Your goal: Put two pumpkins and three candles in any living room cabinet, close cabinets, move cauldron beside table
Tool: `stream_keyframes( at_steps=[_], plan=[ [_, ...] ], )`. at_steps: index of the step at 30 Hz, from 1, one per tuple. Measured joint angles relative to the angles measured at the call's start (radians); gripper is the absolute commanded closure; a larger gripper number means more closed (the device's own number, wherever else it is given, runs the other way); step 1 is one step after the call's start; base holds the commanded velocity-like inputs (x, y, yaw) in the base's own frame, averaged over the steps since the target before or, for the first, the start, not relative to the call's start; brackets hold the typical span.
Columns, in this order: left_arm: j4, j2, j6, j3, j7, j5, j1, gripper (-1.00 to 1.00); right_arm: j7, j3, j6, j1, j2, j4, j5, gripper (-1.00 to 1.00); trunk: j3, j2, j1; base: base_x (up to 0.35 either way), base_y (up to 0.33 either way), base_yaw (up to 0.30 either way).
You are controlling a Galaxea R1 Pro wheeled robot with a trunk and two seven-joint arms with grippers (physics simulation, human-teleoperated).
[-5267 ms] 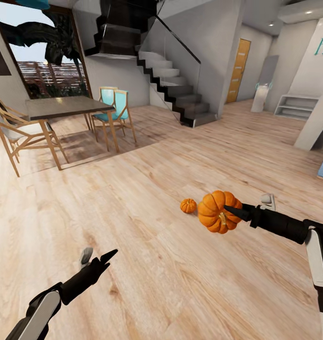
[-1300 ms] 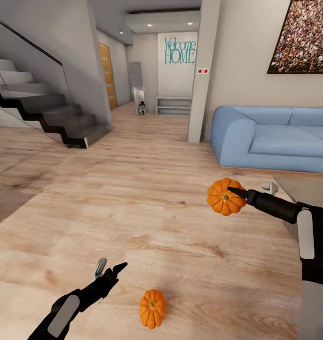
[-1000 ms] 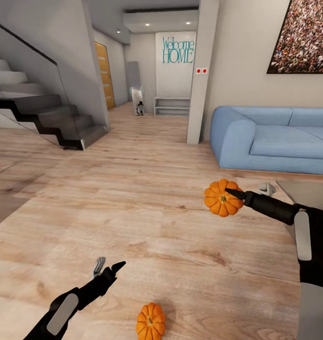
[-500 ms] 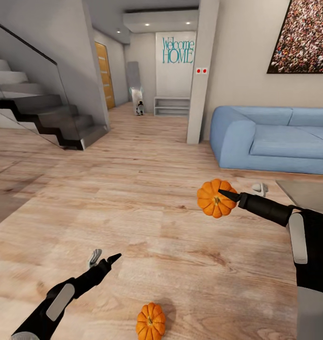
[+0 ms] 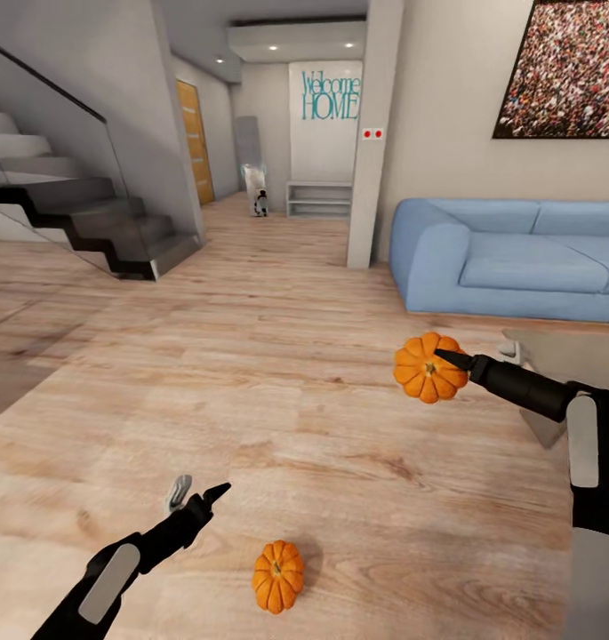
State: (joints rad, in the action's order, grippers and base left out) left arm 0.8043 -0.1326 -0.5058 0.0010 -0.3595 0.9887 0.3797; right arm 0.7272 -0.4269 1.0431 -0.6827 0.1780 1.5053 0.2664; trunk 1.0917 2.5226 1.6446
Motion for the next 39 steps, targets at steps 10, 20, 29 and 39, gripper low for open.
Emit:
stream_keyframes(
  at_steps=[10,20,29,39],
  plan=[
    [-0.014,-0.079,-0.048,-0.009,0.003,-0.030,0.054,-1.00,0.000,0.022,-0.001,0.000,-0.005,-0.001,-0.014,1.00,0.000,0.000,0.000,-0.016,-0.003,-0.253],
    [-0.192,-0.165,-0.047,-0.028,-0.316,-0.346,0.159,-1.00,-0.001,0.093,0.000,0.022,-0.014,0.042,-0.002,1.00,0.008,0.000,0.001,-0.001,0.000,-0.165],
    [-0.327,-0.200,0.021,-0.034,-0.486,-0.524,0.205,-1.00,0.000,0.169,-0.001,0.060,-0.038,0.108,-0.007,1.00,0.042,0.002,0.005,0.000,0.000,-0.008],
    [-0.387,-0.195,0.155,-0.033,-0.419,-0.574,0.242,-1.00,0.032,0.174,-0.016,0.064,-0.043,0.111,-0.005,1.00,0.081,0.005,0.009,0.000,0.000,0.000]
  ],
)
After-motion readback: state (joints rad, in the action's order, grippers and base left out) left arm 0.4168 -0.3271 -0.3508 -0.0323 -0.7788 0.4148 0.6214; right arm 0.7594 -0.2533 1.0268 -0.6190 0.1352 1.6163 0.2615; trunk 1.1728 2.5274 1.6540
